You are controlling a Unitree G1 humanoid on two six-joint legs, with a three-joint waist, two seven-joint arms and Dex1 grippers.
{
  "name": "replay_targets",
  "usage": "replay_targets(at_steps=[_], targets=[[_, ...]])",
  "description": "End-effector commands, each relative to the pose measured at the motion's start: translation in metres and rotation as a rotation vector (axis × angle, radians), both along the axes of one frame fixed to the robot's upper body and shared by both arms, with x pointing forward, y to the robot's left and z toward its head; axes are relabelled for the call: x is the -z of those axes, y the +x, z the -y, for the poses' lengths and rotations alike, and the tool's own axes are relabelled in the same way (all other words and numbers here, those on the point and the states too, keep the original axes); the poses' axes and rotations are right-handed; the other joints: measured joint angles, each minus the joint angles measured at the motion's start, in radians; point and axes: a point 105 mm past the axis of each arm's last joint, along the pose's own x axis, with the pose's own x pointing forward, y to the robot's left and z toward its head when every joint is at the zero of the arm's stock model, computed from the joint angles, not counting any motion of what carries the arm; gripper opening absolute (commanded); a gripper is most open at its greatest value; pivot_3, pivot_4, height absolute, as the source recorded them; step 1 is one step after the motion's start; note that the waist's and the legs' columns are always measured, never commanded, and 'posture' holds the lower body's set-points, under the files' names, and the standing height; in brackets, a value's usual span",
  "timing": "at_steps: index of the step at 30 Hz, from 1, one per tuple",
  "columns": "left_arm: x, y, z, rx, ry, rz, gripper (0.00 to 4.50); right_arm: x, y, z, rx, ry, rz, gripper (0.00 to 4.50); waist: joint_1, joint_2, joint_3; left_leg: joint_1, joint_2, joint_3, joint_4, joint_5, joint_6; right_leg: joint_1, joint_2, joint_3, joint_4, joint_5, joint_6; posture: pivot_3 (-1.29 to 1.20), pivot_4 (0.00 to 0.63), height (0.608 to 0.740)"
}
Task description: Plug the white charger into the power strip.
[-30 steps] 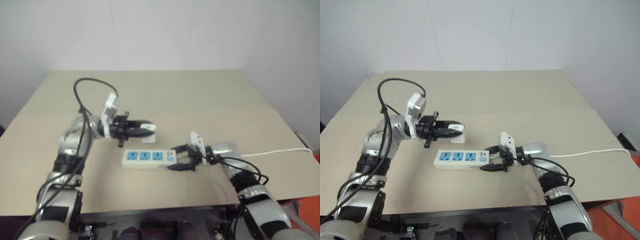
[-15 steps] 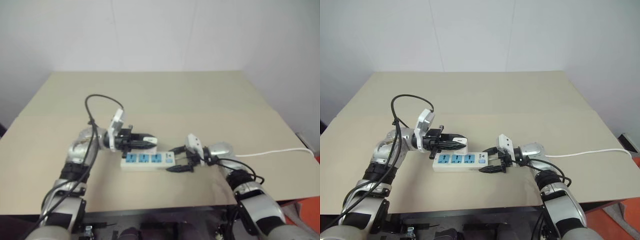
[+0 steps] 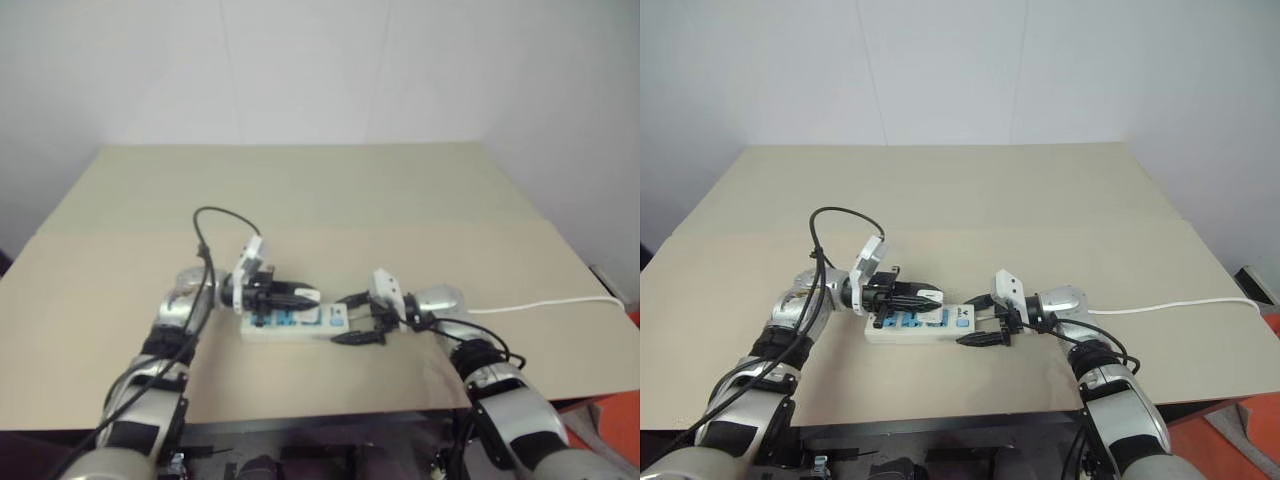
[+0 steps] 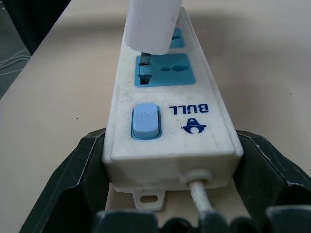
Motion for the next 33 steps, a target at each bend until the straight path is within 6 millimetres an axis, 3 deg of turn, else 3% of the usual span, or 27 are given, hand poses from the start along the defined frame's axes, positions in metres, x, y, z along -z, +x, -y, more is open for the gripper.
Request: replay_targets(at_steps=[1, 11, 19, 33], targets=[[-0.009, 0.003, 0.002, 0.006, -0.012, 0.031, 1.02, 0.019, -0.005, 0.002, 0.004, -0.062, -0.030, 3.41, -0.001, 0.000, 0.000, 0.000, 0.000, 0.000, 0.000, 0.000, 0.000, 0.000, 0.000, 0.000, 0.000, 0.000, 0.000, 0.00, 0.150, 0.740], [-0.001, 0.003, 0.002, 0.003, -0.005, 0.014, 1.02, 0.022, -0.006, -0.003, 0.000, -0.061, -0.013, 3.41, -0.005, 0.000, -0.001, 0.002, 0.000, -0.001, -0.001, 0.000, 0.000, 0.001, 0.000, 0.001, 0.000, 0.000, 0.000, 0.00, 0.150, 0.740], [0.016, -0.002, 0.005, -0.007, 0.040, 0.007, 1.02, 0.024, -0.007, -0.002, 0.003, -0.067, -0.013, 3.41, -0.010, 0.000, -0.002, 0.005, 0.001, -0.001, -0.002, 0.000, 0.000, 0.002, 0.000, 0.002, 0.000, 0.000, 0.000, 0.00, 0.150, 0.740], [0.043, -0.021, -0.020, -0.069, 0.075, 0.092, 1.02, 0.026, -0.008, -0.001, -0.001, -0.066, -0.008, 3.41, -0.019, -0.001, -0.010, 0.008, 0.002, 0.000, -0.004, 0.000, 0.000, 0.003, 0.000, 0.004, 0.000, 0.000, 0.000, 0.00, 0.150, 0.740]])
